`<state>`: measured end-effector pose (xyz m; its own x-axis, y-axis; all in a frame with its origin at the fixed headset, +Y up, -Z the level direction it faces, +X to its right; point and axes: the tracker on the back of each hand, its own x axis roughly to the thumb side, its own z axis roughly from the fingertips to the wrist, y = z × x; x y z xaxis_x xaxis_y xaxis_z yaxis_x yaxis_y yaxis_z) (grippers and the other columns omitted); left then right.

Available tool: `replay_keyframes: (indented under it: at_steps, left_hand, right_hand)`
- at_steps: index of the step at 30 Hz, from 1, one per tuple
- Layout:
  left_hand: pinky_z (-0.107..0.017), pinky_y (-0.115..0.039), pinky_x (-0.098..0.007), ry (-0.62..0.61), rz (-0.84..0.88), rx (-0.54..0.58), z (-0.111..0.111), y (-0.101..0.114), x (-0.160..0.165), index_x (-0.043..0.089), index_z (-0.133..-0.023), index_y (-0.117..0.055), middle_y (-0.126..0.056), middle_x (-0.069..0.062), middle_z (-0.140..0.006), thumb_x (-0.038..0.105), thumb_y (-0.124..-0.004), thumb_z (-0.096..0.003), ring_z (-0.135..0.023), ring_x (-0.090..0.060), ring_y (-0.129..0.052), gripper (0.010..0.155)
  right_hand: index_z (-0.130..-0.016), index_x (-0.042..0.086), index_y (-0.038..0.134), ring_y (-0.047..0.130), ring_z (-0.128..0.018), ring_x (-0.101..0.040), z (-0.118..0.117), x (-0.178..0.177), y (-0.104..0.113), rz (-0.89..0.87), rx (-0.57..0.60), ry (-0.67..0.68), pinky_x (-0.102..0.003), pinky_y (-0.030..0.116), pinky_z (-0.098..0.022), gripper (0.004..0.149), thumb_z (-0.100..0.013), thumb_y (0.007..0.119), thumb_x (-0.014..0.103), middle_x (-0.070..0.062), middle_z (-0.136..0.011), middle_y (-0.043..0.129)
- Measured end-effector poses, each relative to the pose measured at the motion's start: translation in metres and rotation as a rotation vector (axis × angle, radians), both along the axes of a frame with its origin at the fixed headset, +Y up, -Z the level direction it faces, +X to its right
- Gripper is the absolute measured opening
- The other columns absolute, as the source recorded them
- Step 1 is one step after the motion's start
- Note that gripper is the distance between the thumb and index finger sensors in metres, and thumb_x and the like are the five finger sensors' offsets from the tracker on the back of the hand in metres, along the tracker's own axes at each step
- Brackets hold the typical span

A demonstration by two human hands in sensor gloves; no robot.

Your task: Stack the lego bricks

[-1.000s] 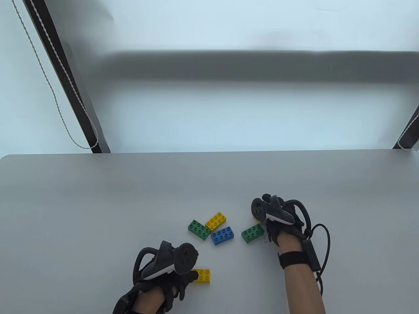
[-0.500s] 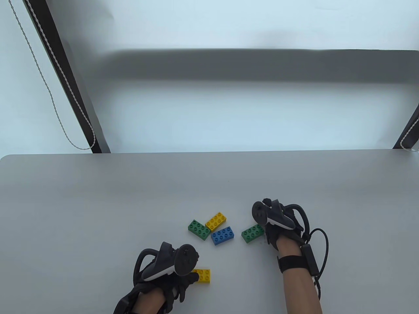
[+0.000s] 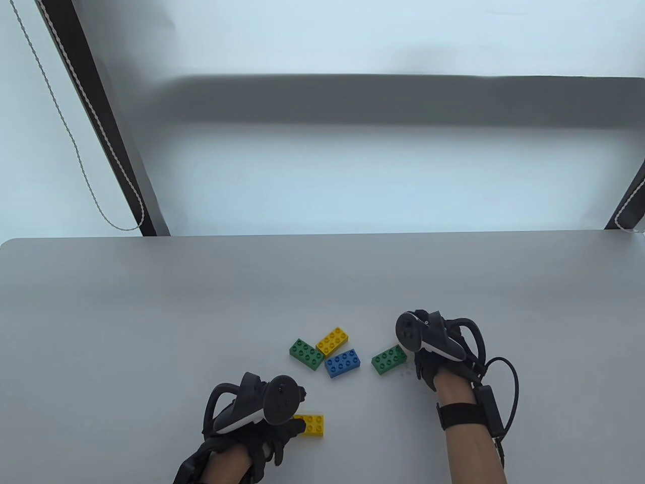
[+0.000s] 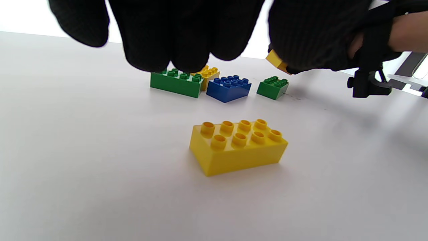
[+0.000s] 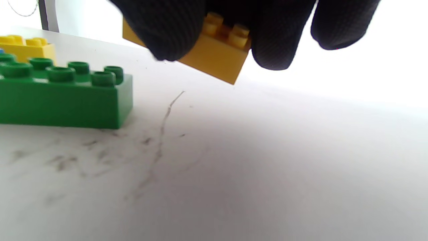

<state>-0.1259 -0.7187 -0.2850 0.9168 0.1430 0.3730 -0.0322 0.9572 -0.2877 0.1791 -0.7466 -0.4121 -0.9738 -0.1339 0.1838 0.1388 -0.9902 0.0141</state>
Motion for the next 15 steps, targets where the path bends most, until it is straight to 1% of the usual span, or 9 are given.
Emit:
replay_keyframes:
  at_steps: [8,15]
  left_hand:
    - [-0.067,-0.065,-0.061,0.002,-0.001,-0.021,-0.001,-0.003,-0.001,0.027,-0.097,-0.068,-0.077,-0.006,-0.103,0.053,-0.081,-0.0378,-0.093,-0.033,-0.078,0.066]
    - [-0.067,-0.064,-0.061,0.001,0.002,-0.025,-0.001,-0.003,-0.001,0.027,-0.097,-0.068,-0.077,-0.006,-0.103,0.053,-0.081,-0.0377,-0.093,-0.033,-0.078,0.066]
  right_hand:
    - [-0.095,0.017,0.051,0.083,-0.084,-0.04,0.03,-0.005,0.024,-0.028,0.043,0.065,-0.061,0.071,-0.06,0.067,-0.036,0.081,0.032,-0.012,-0.096,0.069]
    - [-0.095,0.017,0.055,0.085,-0.081,-0.04,0.06,-0.02,0.041,-0.088,0.083,0.156,-0.061,0.072,-0.059,0.067,-0.036,0.082,0.034,-0.013,-0.094,0.072]
